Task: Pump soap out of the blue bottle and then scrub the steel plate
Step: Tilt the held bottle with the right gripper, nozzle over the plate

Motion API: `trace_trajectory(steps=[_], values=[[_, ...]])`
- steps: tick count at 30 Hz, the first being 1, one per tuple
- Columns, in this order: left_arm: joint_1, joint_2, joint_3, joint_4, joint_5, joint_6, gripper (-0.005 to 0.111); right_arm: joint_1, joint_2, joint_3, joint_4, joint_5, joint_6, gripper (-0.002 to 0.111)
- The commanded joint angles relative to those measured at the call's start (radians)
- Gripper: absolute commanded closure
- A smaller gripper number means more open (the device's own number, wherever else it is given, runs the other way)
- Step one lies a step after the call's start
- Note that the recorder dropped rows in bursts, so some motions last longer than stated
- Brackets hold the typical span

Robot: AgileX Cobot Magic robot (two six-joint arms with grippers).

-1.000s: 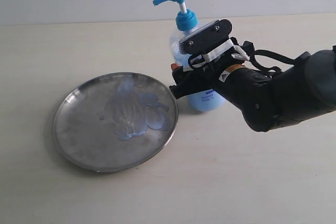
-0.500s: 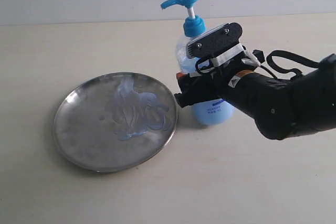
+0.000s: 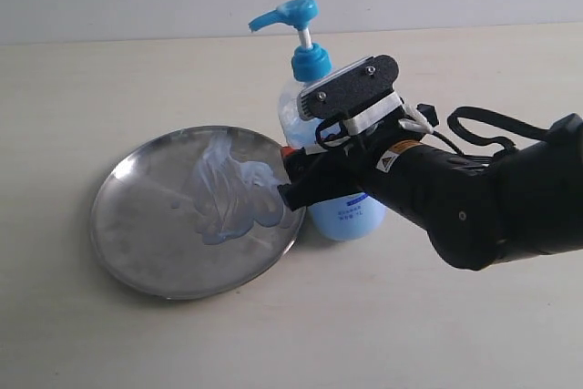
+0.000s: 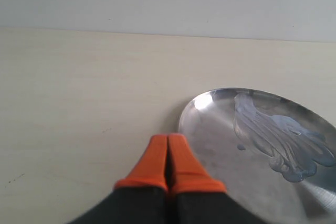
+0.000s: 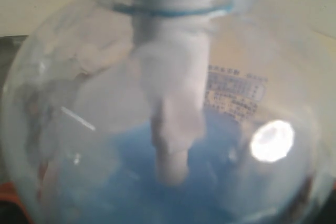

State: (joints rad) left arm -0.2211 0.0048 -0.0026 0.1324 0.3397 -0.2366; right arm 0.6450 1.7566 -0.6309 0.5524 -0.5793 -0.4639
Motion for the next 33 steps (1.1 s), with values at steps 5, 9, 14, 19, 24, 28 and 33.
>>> trace_trajectory(steps=[5,9,14,19,24,28,33], values=[[0.003,-0.005,0.003,-0.002,-0.005,-0.002,0.107,0.002,-0.013,-0.002,-0.013,-0.044,-0.013,0.108],[0.003,-0.005,0.003,-0.002,-0.005,-0.002,0.107,0.002,-0.013,-0.002,-0.034,-0.046,-0.042,0.108],[0.003,-0.005,0.003,0.0,-0.005,-0.002,0.107,0.002,-0.013,-0.002,-0.034,-0.053,-0.062,0.108],[0.001,-0.005,0.003,0.068,-0.002,-0.002,0.107,0.002,-0.013,-0.002,-0.039,-0.055,-0.075,0.108],[0.001,0.005,-0.062,0.07,0.034,-0.002,0.107,0.002,-0.013,-0.002,-0.039,-0.057,-0.084,0.108],[-0.001,0.099,-0.18,0.066,0.034,-0.002,0.107,0.002,-0.013,-0.002,-0.039,-0.063,-0.084,0.108],[-0.001,0.252,-0.334,0.066,0.032,-0.002,0.107,0.002,-0.013,-0.002,-0.041,-0.077,-0.093,0.108]])
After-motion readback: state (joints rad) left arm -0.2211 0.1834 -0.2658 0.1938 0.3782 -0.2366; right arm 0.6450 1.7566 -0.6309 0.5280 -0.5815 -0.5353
